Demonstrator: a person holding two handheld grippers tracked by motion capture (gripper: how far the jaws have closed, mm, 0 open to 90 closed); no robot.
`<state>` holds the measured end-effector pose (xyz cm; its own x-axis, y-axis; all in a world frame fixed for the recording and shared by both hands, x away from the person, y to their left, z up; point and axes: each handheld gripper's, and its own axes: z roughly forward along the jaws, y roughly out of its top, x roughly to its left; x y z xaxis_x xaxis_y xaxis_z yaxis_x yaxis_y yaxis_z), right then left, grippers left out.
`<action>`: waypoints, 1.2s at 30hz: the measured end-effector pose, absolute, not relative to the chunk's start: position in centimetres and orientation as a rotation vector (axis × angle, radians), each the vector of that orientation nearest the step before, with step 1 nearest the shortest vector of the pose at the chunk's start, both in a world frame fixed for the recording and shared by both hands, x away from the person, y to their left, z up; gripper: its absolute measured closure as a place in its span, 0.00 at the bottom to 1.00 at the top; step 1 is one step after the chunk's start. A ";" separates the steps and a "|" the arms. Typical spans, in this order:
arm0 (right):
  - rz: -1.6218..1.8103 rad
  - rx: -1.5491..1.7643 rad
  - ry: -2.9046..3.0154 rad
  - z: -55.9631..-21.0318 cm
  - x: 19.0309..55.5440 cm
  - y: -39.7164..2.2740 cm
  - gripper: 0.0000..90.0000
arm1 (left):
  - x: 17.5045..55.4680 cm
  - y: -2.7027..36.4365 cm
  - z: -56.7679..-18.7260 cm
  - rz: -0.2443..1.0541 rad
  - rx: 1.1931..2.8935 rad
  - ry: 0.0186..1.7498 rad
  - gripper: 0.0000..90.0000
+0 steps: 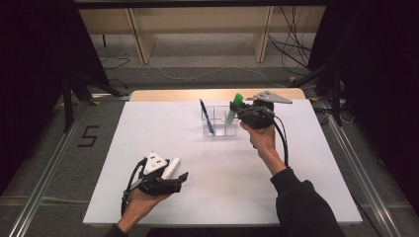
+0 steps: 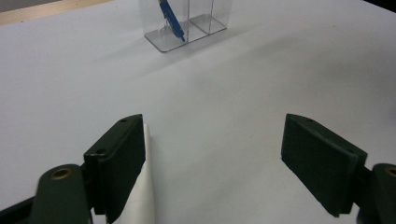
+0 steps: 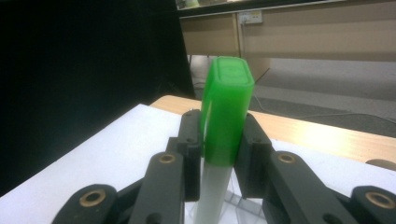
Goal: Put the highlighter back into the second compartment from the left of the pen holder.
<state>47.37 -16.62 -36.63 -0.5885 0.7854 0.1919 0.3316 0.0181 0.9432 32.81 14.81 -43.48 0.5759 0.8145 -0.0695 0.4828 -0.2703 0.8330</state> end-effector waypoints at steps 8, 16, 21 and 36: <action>1.549 1.146 1.910 -36.4 48.9 -15.6 0.83 | 33.0 15.1 -43.5 0.478 1.931 1.059 0.22; 1.516 1.153 1.890 -36.5 50.4 -14.6 0.83 | 33.3 15.4 -43.7 0.476 1.937 1.076 0.19; 1.489 1.157 1.892 -36.8 51.3 -14.0 0.83 | 33.5 15.3 -44.0 0.469 1.951 1.091 0.18; 1.439 1.176 1.895 -37.5 52.7 -12.5 0.83 | 33.7 15.6 -44.1 0.508 1.956 1.110 0.18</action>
